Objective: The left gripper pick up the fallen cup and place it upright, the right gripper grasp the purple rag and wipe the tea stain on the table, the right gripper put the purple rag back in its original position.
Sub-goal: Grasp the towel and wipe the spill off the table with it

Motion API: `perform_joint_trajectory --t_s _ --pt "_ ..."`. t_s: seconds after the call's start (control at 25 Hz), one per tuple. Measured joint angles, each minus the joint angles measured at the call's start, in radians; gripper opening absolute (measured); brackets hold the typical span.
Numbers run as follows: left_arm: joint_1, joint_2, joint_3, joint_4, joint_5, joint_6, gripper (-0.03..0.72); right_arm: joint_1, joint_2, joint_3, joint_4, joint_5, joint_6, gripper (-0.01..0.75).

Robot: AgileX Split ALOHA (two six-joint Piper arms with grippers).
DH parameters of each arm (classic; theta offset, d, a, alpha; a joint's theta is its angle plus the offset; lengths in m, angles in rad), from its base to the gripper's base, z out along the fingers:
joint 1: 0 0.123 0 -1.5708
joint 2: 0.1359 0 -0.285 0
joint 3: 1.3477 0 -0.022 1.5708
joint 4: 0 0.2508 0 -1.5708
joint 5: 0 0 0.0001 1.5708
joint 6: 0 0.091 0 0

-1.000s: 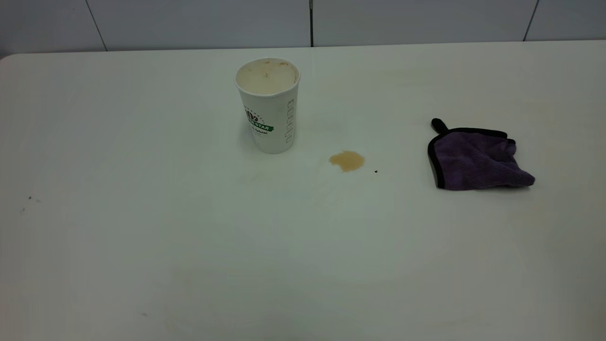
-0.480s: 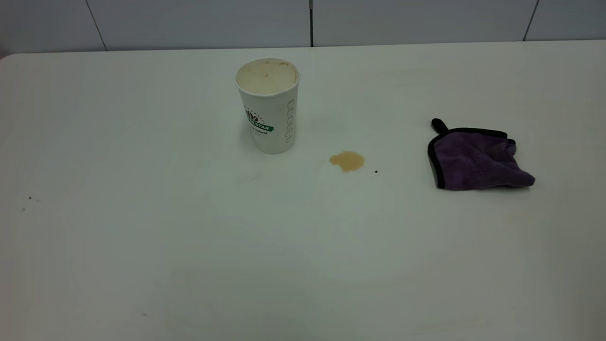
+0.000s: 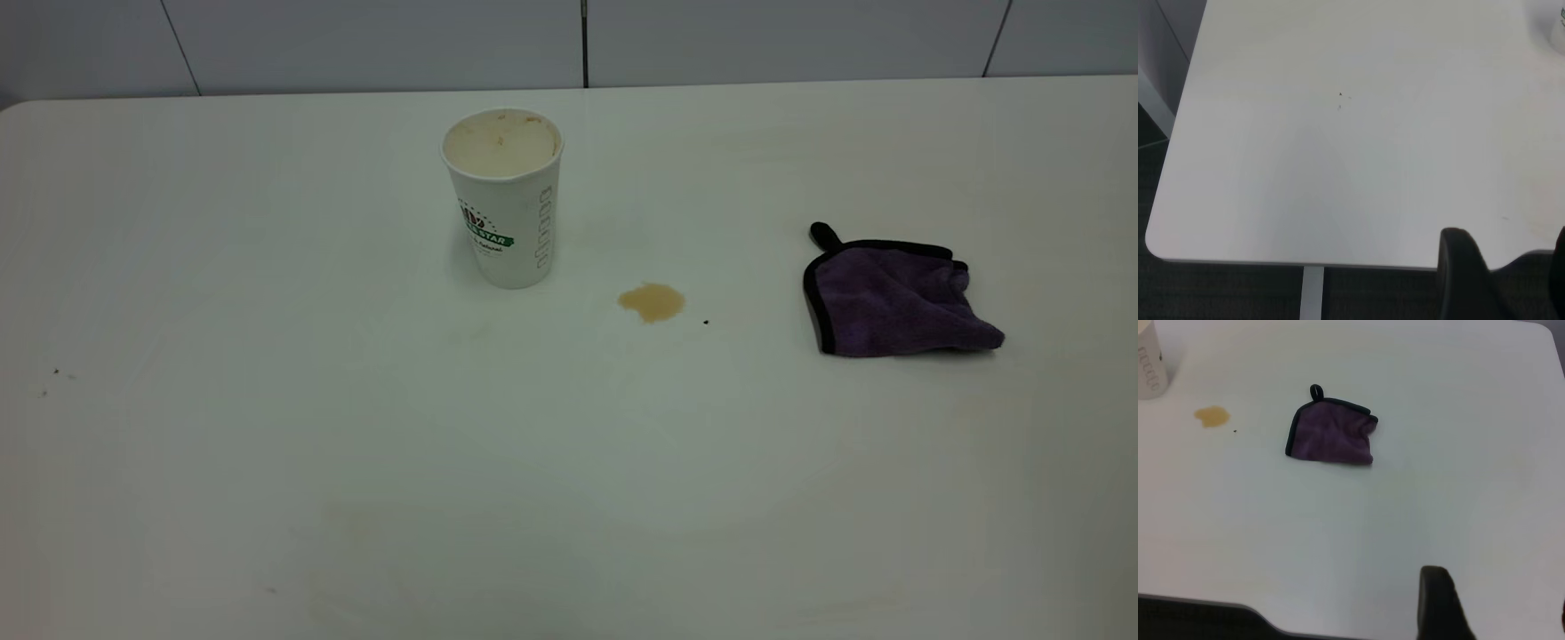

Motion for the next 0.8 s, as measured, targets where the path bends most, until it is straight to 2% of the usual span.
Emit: perform_joint_trajectory --t_s 0.68,0.8 --pt "0.000 0.000 0.000 0.000 0.000 0.000 0.353 0.000 0.000 0.000 0.000 -0.001 0.000 0.467" --pt "0.000 0.000 0.000 0.000 0.000 0.000 0.353 0.000 0.032 -0.036 -0.002 -0.012 0.028 0.496"
